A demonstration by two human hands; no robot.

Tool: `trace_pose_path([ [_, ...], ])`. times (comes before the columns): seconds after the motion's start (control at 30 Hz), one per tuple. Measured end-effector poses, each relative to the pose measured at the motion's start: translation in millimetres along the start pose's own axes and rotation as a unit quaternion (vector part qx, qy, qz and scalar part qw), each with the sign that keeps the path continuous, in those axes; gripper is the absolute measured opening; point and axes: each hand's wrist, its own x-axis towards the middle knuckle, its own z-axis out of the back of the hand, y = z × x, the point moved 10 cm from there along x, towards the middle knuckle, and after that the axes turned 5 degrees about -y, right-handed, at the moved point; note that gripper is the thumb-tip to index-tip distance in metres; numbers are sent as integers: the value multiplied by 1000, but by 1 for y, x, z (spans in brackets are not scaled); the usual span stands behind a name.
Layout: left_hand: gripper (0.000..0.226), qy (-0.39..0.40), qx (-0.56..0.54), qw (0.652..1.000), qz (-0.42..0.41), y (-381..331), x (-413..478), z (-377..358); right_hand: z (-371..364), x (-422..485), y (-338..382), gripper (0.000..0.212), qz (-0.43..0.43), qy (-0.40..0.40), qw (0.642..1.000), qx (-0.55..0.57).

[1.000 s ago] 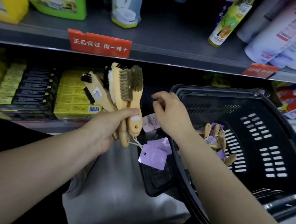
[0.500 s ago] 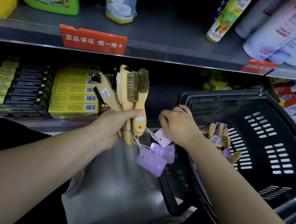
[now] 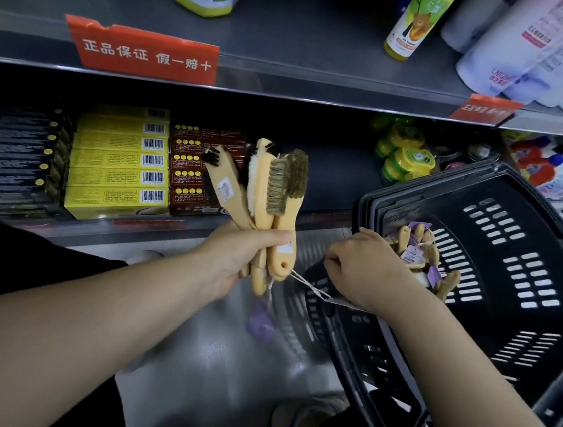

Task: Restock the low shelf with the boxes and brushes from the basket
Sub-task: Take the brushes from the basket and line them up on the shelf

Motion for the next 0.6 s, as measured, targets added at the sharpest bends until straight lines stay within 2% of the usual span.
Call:
trace_pose_path([
  [0.07, 15, -1, 4, 1000, -2, 0, 1, -2, 6, 5, 8, 31, -9, 9, 1000, 1],
  [0.1, 16, -3, 4, 1000, -6, -2, 2, -2, 13, 11, 11, 31, -27, 0, 998, 58],
  [0.13, 16, -3, 4, 1000, -14, -4, 3, -3, 20, 17, 12, 32, -62, -10, 985, 161],
  [0.2, 12, -2, -4, 999, -40, -14, 5, -3, 24, 33, 16, 31, -134, -26, 910, 391],
  [0.27, 11, -28, -27, 998, -58, -21, 9, 5, 18, 47, 22, 30, -183, -46, 851, 490],
  [0.4, 13, -99, -56, 992, -58, -14, 15, 33, -22, 61, 41, 23, -265, -24, 739, 619],
  [0.53, 17, -164, -69, 984, 12, -1, 21, 58, -52, 69, 53, 20, -337, 1, 644, 687],
  [0.57, 18, -184, -64, 981, 15, -3, 24, 66, -55, 71, 57, 19, -344, 5, 636, 691],
  [0.6, 17, -207, -50, 977, 3, -8, 26, 74, -58, 75, 59, 18, -346, 6, 644, 682],
])
